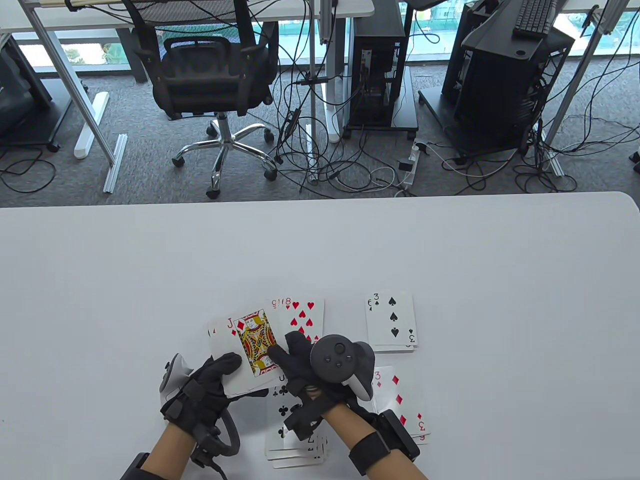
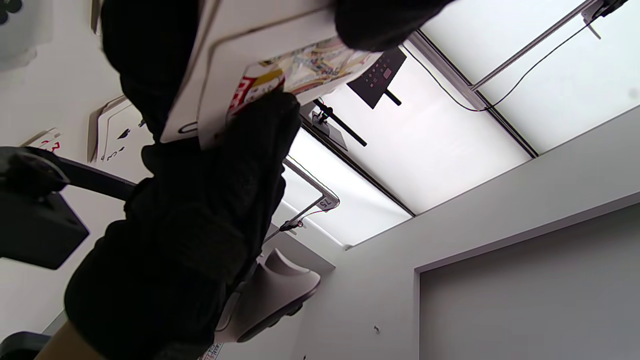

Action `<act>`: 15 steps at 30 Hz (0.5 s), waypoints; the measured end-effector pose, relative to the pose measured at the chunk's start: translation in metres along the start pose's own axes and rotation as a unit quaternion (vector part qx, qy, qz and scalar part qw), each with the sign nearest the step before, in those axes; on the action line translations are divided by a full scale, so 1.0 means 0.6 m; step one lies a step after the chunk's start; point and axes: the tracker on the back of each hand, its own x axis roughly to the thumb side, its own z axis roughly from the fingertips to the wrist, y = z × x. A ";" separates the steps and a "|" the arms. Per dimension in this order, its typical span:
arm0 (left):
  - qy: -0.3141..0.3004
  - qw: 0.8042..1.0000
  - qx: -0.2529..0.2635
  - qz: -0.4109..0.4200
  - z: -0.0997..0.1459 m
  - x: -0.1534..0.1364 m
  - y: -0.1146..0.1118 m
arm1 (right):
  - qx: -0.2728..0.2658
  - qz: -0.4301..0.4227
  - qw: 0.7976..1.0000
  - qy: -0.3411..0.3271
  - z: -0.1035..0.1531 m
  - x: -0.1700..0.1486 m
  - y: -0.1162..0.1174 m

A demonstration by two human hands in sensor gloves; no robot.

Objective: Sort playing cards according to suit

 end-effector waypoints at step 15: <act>-0.004 1.000 0.006 0.009 0.001 0.002 -0.001 | -0.057 -0.027 0.995 0.076 0.048 -0.084 -0.135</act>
